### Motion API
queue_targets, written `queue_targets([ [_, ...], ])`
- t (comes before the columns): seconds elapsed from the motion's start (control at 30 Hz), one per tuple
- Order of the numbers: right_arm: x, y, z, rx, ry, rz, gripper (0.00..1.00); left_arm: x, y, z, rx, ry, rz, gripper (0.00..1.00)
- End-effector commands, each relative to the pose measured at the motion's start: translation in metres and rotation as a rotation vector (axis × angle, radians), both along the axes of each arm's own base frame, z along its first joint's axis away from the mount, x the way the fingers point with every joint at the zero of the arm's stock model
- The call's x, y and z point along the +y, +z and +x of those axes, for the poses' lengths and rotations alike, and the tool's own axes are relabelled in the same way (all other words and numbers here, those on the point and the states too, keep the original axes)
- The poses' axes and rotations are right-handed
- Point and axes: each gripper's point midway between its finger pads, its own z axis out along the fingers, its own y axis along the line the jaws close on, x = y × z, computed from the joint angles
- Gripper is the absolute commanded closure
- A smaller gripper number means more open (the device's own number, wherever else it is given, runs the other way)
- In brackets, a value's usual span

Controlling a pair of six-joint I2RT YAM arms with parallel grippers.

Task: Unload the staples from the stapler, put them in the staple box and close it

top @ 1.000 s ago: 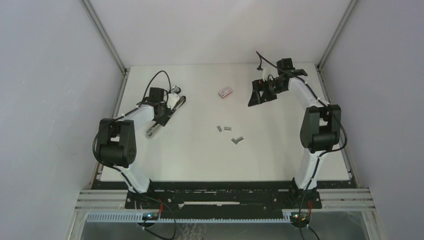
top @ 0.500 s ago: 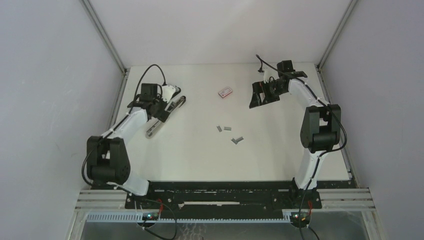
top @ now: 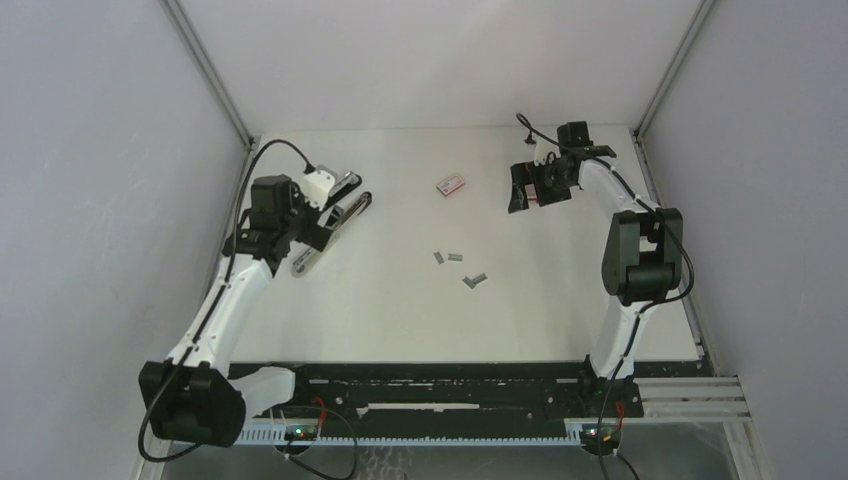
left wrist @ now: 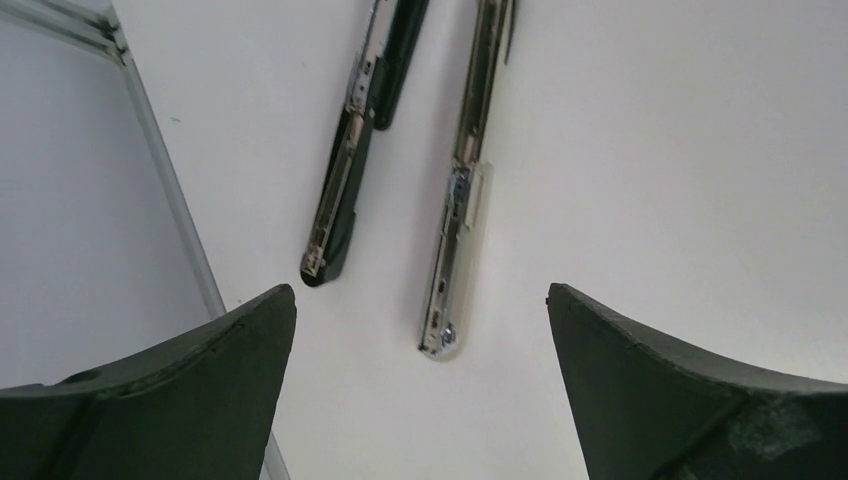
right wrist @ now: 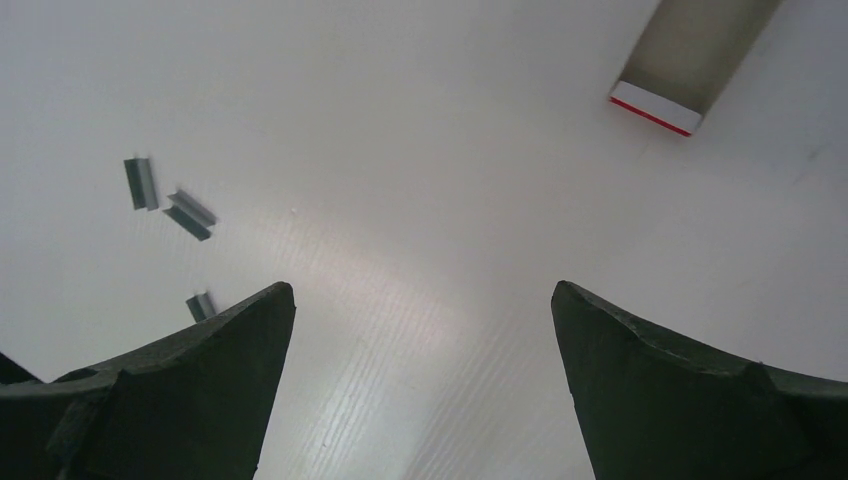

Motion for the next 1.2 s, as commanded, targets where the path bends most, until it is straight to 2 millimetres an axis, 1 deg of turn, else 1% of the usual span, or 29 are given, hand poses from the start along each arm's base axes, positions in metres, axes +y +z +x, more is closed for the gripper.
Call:
queue_targets([
  [0.0, -0.021, 0.026, 0.026, -0.112, -0.112, -0.043, 0.0, -0.003, -0.015, -0.035, 0.046, -0.002, -0.05, 0.0],
  [0.03, -0.025, 0.025, 0.03, -0.113, -0.129, -0.051, 0.0, -0.003, -0.019, -0.04, 0.054, -0.002, -0.051, 0.0],
  [0.1, -0.031, 0.022, 0.039, -0.107, -0.156, -0.067, 0.0, -0.003, -0.019, -0.051, 0.035, -0.019, -0.05, 0.0],
  [0.13, -0.033, 0.024, 0.046, -0.113, -0.164, -0.07, 0.0, -0.005, -0.022, -0.057, 0.037, -0.037, -0.049, 0.0],
  [0.23, -0.038, 0.022, 0.063, -0.115, -0.186, -0.093, 0.0, -0.008, -0.03, -0.067, 0.016, -0.066, -0.059, 0.0],
  [0.3, -0.041, 0.022, 0.076, -0.116, -0.205, -0.107, 0.0, -0.01, -0.032, -0.071, 0.002, -0.087, -0.06, 0.0],
  [0.33, -0.042, 0.017, 0.081, -0.107, -0.209, -0.115, 0.0, -0.009, -0.032, -0.073, -0.006, -0.089, -0.054, 0.0],
  [0.4, -0.043, 0.016, 0.091, -0.111, -0.214, -0.124, 0.0, -0.009, -0.029, -0.073, -0.027, -0.087, -0.053, 0.0],
  [0.53, -0.045, 0.008, 0.105, -0.115, -0.204, -0.173, 0.0, -0.014, -0.029, -0.075, -0.035, -0.109, -0.073, 0.0],
  [0.73, -0.043, -0.011, 0.116, -0.094, -0.177, -0.209, 0.0, -0.013, -0.037, -0.073, -0.015, -0.104, -0.071, 0.0],
  [0.9, -0.038, -0.03, 0.115, -0.058, -0.156, -0.223, 0.0, -0.012, -0.04, -0.072, -0.009, -0.1, -0.067, 0.0],
  [1.07, -0.034, -0.04, 0.114, -0.041, -0.142, -0.228, 0.0, -0.012, -0.04, -0.072, -0.02, -0.097, -0.068, 0.0],
  [1.17, -0.034, -0.047, 0.115, -0.037, -0.137, -0.259, 0.0, -0.013, -0.04, -0.072, -0.019, -0.098, -0.071, 0.0],
])
